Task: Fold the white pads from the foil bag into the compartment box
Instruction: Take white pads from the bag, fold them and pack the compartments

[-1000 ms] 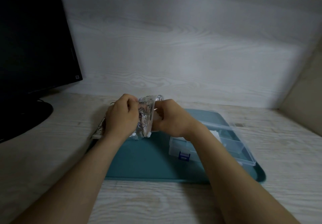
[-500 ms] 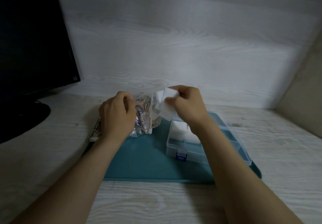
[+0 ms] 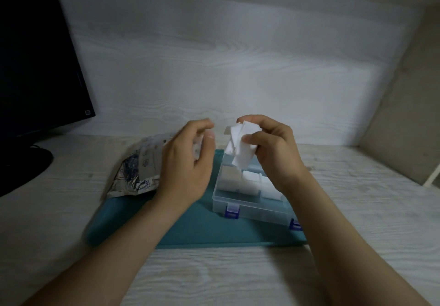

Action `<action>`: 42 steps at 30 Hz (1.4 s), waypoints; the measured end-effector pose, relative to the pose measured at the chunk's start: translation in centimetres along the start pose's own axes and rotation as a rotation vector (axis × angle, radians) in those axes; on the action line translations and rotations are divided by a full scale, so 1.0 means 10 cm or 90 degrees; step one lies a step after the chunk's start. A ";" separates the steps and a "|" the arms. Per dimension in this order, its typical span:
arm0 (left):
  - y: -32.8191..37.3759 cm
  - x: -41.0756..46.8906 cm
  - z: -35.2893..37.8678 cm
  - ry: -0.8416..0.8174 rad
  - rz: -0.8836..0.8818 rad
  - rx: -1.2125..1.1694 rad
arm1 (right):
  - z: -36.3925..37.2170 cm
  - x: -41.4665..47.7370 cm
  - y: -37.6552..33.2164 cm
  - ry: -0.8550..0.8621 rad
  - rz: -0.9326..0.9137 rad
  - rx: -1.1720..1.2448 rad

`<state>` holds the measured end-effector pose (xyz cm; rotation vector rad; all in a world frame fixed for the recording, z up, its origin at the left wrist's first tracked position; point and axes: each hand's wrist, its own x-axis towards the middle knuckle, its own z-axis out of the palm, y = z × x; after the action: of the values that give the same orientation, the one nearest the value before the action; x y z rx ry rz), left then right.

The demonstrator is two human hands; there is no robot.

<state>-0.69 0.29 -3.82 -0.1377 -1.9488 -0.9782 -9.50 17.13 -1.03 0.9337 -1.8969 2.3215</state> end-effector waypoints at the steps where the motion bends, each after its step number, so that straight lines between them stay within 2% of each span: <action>1: 0.05 -0.04 0.05 -0.038 -0.043 -0.039 | -0.02 -0.04 0.02 -0.006 0.007 0.021; 3: 0.10 -0.09 0.13 -0.103 -0.129 -0.113 | -0.02 -0.08 0.02 -0.047 0.038 0.073; 5: 0.13 -0.11 0.19 -0.124 -0.211 -0.205 | -0.03 -0.11 0.01 -0.111 0.065 0.100; 8: 0.15 -0.11 0.19 -0.097 -0.286 -0.299 | -0.05 -0.12 -0.01 -0.179 0.080 0.108; 12: 0.13 -0.06 0.11 -0.034 -0.297 -0.279 | -0.07 -0.14 -0.01 -0.204 0.091 0.102; 15: 0.07 -0.01 0.05 0.012 -0.281 -0.274 | -0.07 -0.12 0.04 -0.168 0.097 0.100; 18: 0.00 0.00 0.01 0.026 -0.229 -0.199 | -0.04 -0.11 0.07 -0.069 0.089 0.089; 22: -0.04 0.00 0.03 0.015 -0.258 -0.229 | -0.03 -0.12 0.09 0.020 0.110 0.133; 25: -0.01 0.01 0.03 -0.015 -0.274 -0.248 | -0.01 -0.13 0.09 0.021 0.099 0.133; 29: 0.08 0.01 0.01 -0.105 -0.292 -0.332 | 0.03 -0.14 0.10 -0.016 0.073 0.107; 32: 0.07 -0.02 0.04 -0.137 -0.277 -0.333 | 0.06 -0.16 0.11 -0.047 0.054 0.043; 35: 0.06 -0.03 0.04 -0.133 -0.316 -0.369 | 0.09 -0.19 0.06 -0.026 0.033 -0.066; 39: 0.06 0.00 0.00 -0.121 -0.358 -0.396 | 0.09 -0.19 0.05 -0.014 -0.120 -0.259; 42: 0.07 0.02 -0.02 -0.126 -0.372 -0.412 | 0.07 -0.20 0.08 -0.052 -0.205 -0.409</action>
<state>-0.33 0.58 -3.17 -0.0243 -1.8076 -2.0324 -7.84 16.96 -2.54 1.1338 -2.1129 1.3789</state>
